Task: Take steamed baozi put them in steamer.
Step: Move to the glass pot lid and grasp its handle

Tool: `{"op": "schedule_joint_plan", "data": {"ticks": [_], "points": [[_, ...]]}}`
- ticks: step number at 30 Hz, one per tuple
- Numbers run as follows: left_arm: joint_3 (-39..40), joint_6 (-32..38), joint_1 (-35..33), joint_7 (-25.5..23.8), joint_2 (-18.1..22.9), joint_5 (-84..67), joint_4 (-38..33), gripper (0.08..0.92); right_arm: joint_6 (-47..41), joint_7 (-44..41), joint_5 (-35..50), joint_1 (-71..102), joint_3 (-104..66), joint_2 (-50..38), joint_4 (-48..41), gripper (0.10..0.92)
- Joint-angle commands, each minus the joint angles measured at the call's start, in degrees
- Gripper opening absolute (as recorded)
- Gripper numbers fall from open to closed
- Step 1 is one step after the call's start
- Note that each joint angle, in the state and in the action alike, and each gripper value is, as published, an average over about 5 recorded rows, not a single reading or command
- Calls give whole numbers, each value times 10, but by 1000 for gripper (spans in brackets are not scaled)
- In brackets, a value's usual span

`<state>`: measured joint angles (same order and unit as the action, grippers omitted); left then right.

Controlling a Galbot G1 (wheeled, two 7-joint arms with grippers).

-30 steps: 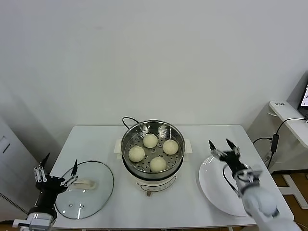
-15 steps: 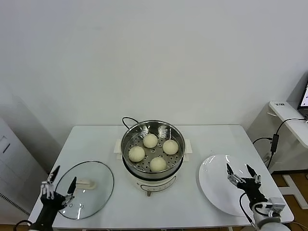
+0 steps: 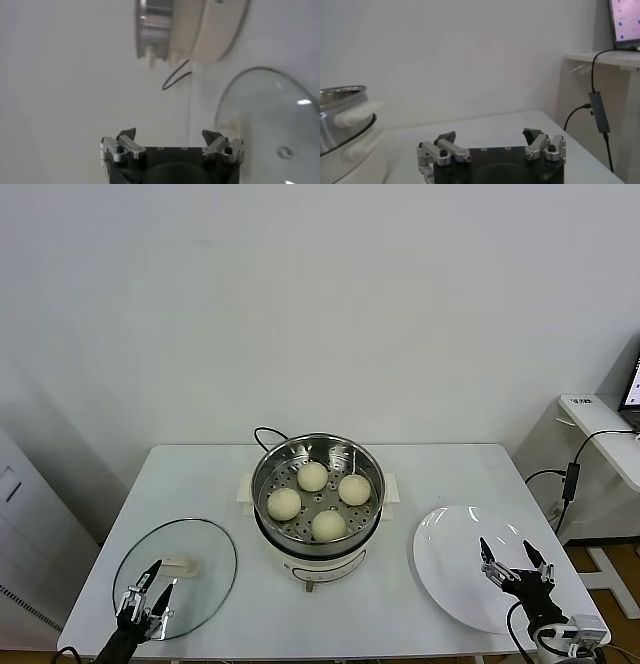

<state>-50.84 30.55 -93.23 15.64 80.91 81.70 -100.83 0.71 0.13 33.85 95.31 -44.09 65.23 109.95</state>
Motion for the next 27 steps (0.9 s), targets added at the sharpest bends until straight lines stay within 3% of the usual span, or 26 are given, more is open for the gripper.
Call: {"op": "schedule_joint_plan", "data": {"ticks": [1, 27], "points": [[0, -10, 52, 25, -9, 76, 64, 823, 1, -1, -6, 22, -11, 13, 14, 823], [29, -74, 124, -8, -27, 56, 100, 823, 5, -2, -13, 37, -11, 23, 28, 823]]}}
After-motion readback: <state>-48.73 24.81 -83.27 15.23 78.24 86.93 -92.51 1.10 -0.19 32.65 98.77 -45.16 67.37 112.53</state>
